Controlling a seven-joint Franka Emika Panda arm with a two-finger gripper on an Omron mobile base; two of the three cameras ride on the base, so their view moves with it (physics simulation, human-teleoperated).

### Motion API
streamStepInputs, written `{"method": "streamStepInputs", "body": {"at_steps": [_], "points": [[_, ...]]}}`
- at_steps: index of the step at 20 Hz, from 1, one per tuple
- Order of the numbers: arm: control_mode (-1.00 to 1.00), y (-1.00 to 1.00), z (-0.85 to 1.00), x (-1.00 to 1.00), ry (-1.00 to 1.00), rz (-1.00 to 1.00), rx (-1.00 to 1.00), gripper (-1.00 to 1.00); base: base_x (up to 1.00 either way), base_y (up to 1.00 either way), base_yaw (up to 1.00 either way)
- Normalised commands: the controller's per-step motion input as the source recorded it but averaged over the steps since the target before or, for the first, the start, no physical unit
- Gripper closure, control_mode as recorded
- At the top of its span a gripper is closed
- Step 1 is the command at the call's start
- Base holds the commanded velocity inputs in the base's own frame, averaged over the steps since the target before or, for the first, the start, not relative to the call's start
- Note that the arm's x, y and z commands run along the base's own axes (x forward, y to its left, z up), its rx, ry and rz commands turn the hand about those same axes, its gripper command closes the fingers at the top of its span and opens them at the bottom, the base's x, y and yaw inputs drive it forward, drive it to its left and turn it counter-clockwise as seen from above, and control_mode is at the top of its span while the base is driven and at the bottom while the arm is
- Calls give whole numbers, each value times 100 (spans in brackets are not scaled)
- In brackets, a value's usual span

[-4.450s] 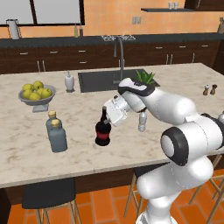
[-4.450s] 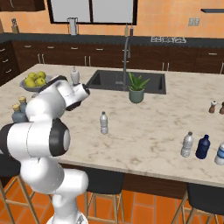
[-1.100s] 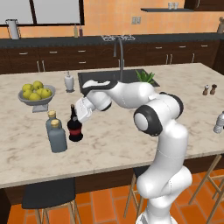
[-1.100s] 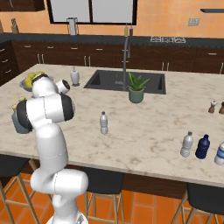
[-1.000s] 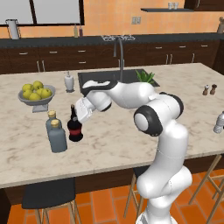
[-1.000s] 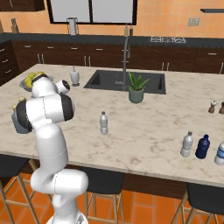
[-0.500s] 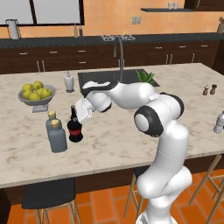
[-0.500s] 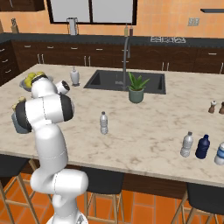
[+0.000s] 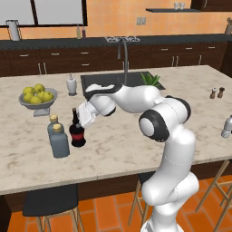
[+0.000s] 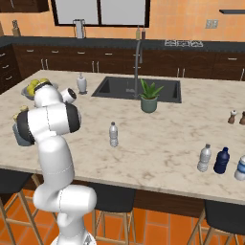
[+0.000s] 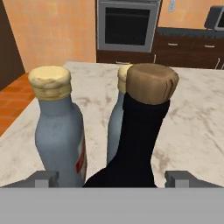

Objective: Move the plastic bottles in the middle to the plastics group, and the glass bottles in the middle to the glass group.

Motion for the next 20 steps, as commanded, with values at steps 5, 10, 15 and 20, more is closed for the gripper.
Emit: {"method": "streamStepInputs", "body": {"at_steps": [5, 10, 15, 20], "points": [[-100, -22, 0, 0, 0, 0, 0, -100, 0, 0, 0], [-100, -26, 2, -4, 0, -1, 1, -100, 0, 0, 0], [-100, -40, 17, -17, 0, -6, 1, -100, 0, 0, 0], [-100, -68, 49, -41, 0, -19, 0, -100, 0, 0, 0]]}}
